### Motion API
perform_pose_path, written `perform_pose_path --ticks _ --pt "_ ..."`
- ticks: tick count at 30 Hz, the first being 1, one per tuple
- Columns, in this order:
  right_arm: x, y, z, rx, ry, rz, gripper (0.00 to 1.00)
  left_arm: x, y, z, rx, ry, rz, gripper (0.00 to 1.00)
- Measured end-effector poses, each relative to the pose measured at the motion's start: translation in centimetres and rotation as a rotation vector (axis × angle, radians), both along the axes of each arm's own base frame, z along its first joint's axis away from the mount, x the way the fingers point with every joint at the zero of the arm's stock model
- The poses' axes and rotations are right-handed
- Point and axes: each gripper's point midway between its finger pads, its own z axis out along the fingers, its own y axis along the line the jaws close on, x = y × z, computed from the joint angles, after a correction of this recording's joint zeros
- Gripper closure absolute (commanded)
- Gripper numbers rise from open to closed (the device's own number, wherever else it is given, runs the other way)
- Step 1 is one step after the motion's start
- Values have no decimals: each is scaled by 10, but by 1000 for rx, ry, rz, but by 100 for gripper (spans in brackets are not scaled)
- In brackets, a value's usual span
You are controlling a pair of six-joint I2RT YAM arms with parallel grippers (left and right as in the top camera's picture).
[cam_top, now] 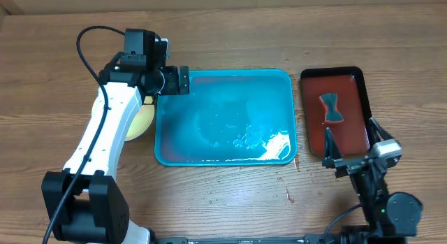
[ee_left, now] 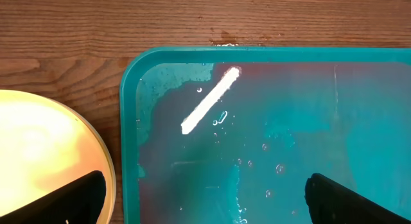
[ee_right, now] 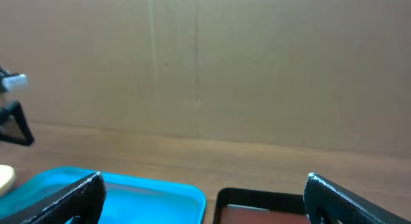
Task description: Clean dirty plates on tray and stack at the side
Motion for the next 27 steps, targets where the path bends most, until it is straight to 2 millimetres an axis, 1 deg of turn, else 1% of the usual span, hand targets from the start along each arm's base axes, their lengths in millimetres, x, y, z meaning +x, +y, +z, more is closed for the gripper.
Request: perform_pose_path --ticks 4,10,15,18,27 --pt "2 -2 -24 1 -4 -12 0 0 0 0 0 0 0 0" --pt "4 -6 -39 4 12 -36 0 0 0 0 0 0 0 0" --pt "6 -10 -63 4 92 -60 0 0 0 0 0 0 0 0" --pt "6 -12 -69 3 116 -71 0 0 0 0 0 0 0 0" --pt "7 -12 -69 94 132 -71 0 0 0 0 0 0 0 0"
